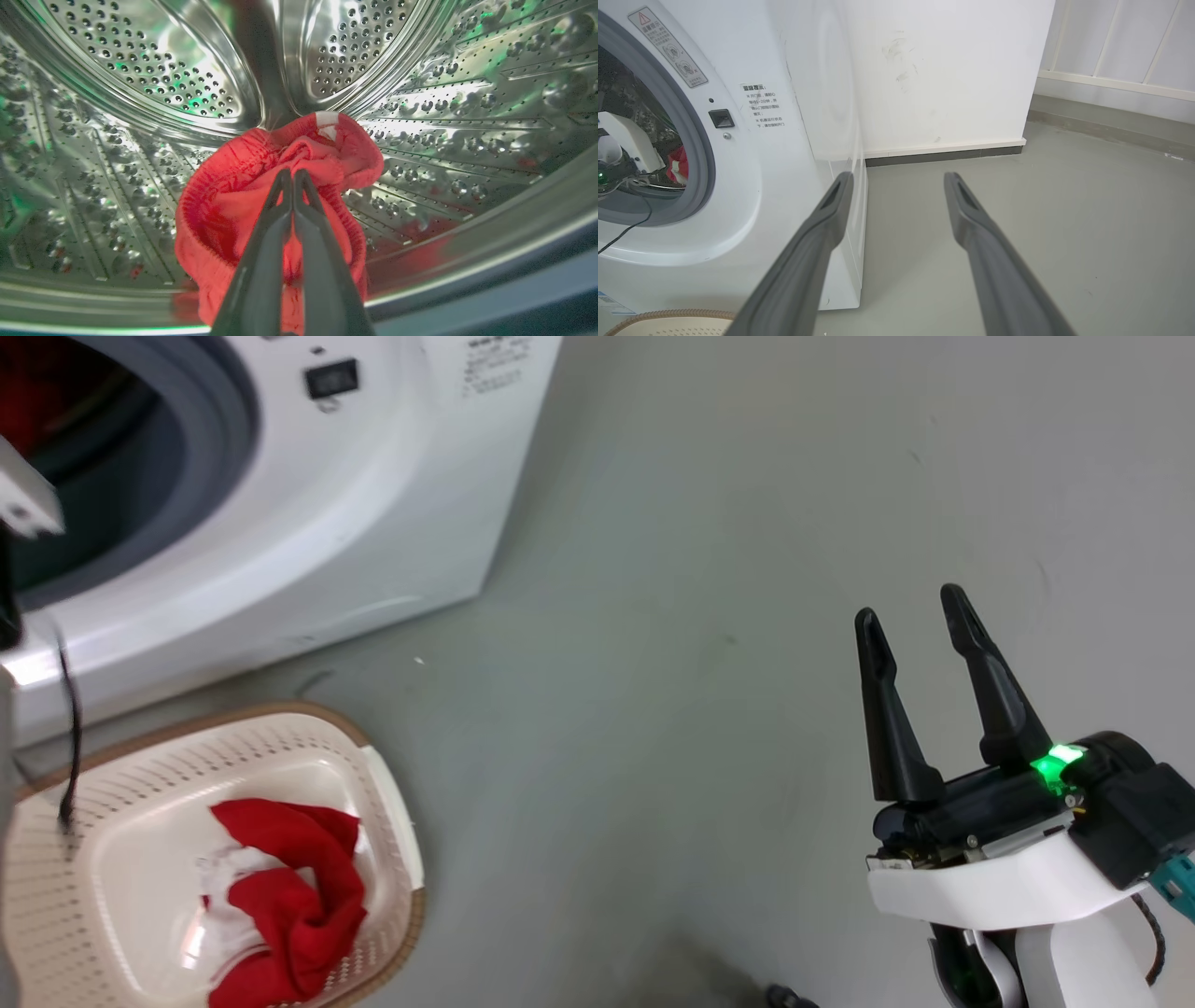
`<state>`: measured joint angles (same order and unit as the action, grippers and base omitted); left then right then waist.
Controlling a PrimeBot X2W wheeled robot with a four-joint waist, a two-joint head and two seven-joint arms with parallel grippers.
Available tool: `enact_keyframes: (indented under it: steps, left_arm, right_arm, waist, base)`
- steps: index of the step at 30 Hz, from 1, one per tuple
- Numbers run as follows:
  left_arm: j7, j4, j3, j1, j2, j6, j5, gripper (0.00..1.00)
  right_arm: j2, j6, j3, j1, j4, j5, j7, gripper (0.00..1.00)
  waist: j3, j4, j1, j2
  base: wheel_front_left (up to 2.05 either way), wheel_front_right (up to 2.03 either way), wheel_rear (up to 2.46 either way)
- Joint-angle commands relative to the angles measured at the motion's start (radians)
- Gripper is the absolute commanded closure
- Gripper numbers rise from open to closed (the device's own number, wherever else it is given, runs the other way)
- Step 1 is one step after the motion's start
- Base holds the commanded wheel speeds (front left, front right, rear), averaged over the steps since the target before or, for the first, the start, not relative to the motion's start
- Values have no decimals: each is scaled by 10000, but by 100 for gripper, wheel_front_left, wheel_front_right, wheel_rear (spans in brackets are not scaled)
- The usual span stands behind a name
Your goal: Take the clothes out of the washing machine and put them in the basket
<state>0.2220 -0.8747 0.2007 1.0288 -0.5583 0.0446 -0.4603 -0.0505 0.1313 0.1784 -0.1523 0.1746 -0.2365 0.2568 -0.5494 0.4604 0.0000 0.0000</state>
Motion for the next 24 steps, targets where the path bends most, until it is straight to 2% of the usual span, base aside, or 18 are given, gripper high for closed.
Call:
enact_keyframes:
  steps: [1,11,24]
  left_arm:
    - [118,211,-64,-290,102,49,-77,100]
    - [82,2536,-5,-2803,545,540,-287,100]
    - [-952,7355,238,-5965,661,1779,-357,100]
  right_arm:
    - [3,-9,-29,136,-42,113,-52,0]
    - [3,-9,-300,512,-92,459,-527,0]
    - [5,-9,-847,1009,-65,777,-1049,0]
  waist:
    - [625,-495,0,0]
    - [2189,-1442,0,0]
    - [3756,-2633,0,0]
  base:
    - [0,0,0]
    - [0,0,0]
    - [0,0,0]
